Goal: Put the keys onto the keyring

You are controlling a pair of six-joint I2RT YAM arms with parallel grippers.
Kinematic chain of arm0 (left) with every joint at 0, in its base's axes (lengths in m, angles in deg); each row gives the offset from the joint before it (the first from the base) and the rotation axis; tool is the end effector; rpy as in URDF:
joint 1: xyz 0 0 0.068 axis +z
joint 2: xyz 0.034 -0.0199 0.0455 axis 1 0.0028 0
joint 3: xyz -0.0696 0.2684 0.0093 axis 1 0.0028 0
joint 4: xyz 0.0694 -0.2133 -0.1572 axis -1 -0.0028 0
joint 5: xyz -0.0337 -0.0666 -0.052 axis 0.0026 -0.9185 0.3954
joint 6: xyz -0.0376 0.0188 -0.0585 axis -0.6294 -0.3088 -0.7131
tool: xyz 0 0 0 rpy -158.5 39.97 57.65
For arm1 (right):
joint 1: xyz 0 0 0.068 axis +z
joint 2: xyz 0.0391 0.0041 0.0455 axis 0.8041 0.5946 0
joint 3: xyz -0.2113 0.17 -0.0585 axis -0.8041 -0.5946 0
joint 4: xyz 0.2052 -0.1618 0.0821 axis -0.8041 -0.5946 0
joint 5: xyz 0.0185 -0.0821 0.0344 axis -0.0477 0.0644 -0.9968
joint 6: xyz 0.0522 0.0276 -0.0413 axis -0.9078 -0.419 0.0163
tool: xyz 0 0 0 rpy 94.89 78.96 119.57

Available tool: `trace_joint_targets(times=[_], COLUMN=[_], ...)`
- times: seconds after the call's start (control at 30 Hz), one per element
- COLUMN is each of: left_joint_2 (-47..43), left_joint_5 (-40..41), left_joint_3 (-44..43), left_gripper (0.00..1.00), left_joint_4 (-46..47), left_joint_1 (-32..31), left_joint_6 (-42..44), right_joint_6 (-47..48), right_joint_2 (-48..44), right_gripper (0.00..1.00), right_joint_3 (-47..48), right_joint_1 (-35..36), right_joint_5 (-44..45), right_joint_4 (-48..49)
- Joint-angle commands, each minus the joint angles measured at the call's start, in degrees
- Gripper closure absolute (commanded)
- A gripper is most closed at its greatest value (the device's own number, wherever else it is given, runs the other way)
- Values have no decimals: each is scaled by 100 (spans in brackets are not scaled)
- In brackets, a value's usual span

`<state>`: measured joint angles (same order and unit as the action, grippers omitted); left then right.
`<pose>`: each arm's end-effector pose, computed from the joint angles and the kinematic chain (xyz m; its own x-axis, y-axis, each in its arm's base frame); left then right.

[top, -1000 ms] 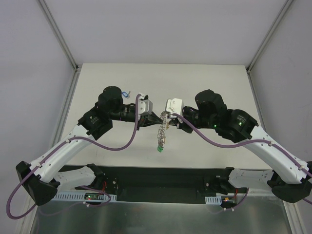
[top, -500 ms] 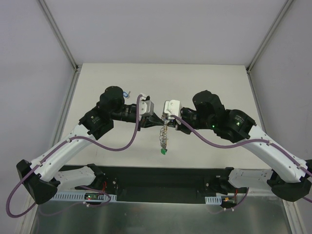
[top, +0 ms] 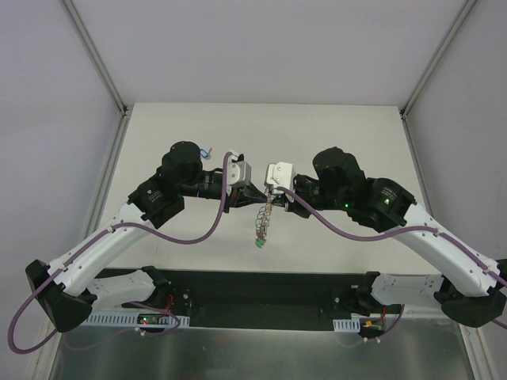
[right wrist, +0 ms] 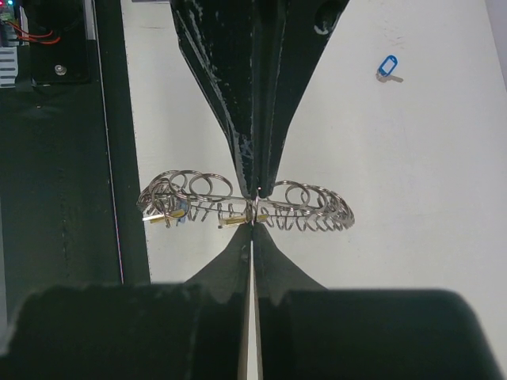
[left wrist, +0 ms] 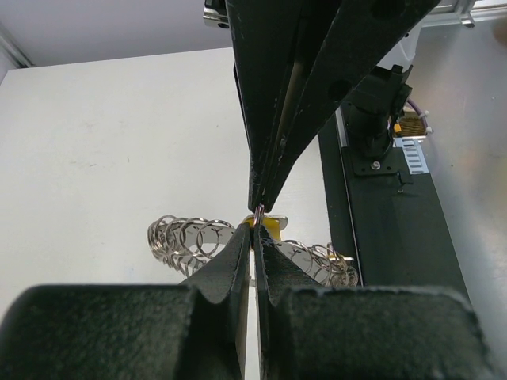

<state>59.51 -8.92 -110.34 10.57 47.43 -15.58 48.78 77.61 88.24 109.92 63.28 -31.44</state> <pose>0.1635 -0.2093 0.4054 0.2173 0.0584 -0.9744 0.9761 -0.0223 0.2163 0.1300 0.2234 0.4279 0.4526 -0.4932 -0.7429 -0.8506 0.0113 -0.5257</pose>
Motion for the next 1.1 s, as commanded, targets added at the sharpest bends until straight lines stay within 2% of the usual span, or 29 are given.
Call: trace_joint_targets(times=[0.0,0.43,0.47,0.7,0.73,0.93,1.07], left_joint_2=[-164,108,126,38,12,-164,-243], left_joint_5=[184,791,808,861,879,905,923], left_joint_3=[29,-304,-339,-366,-340,-68,108], left_gripper=[100,100,100,100,100,100,100], left_joint_4=[281,-624,-642,-633,-563,-107,263], left_joint_1=[-83,-522,-540,-531,-540,-540,-540], left_joint_6=[-144,409,418,322,287,15,-144], right_joint_6=[-45,-36,-36,-18,-18,-220,-545], right_joint_2=[-132,-9,0,-113,-166,-588,-913], right_gripper=[99,98,96,59,56,55,56], right_joint_3=[85,279,288,174,130,-466,-1011], right_joint_1=[64,73,73,46,3,-479,-920], right_joint_5=[-40,66,66,206,198,-390,-1084], right_joint_4=[365,197,153,-23,-32,170,837])
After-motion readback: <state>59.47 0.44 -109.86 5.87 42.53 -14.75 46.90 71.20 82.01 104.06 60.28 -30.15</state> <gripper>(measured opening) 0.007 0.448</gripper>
